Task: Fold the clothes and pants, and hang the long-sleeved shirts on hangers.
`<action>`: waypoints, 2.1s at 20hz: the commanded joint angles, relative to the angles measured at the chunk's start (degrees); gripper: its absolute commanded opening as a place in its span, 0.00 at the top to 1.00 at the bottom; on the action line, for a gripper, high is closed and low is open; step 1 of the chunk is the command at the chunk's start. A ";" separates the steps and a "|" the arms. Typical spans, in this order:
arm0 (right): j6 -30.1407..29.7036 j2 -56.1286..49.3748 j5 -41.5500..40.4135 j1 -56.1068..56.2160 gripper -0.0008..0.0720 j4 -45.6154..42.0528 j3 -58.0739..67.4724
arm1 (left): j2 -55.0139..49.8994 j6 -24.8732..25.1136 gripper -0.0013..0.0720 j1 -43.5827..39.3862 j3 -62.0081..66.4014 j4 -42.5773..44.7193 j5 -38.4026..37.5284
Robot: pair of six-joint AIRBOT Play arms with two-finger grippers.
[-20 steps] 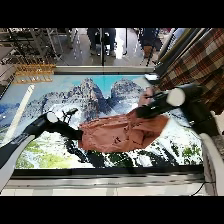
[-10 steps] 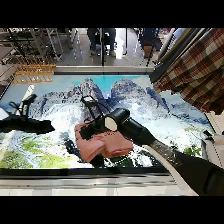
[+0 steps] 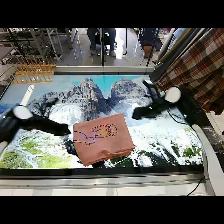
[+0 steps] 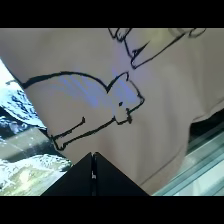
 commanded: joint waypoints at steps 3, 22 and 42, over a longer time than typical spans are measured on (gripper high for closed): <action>-17.07 -7.02 -3.34 -9.66 0.02 18.05 -14.95 | -11.91 -0.66 0.97 -3.41 0.00 3.85 0.96; -7.10 -23.39 6.43 6.86 0.96 24.17 12.68 | -1.44 0.72 0.97 -2.93 0.00 4.07 -7.87; 5.20 9.01 17.09 -101.44 0.97 -7.91 -10.64 | 19.54 0.85 0.97 -2.45 -0.04 4.70 -14.32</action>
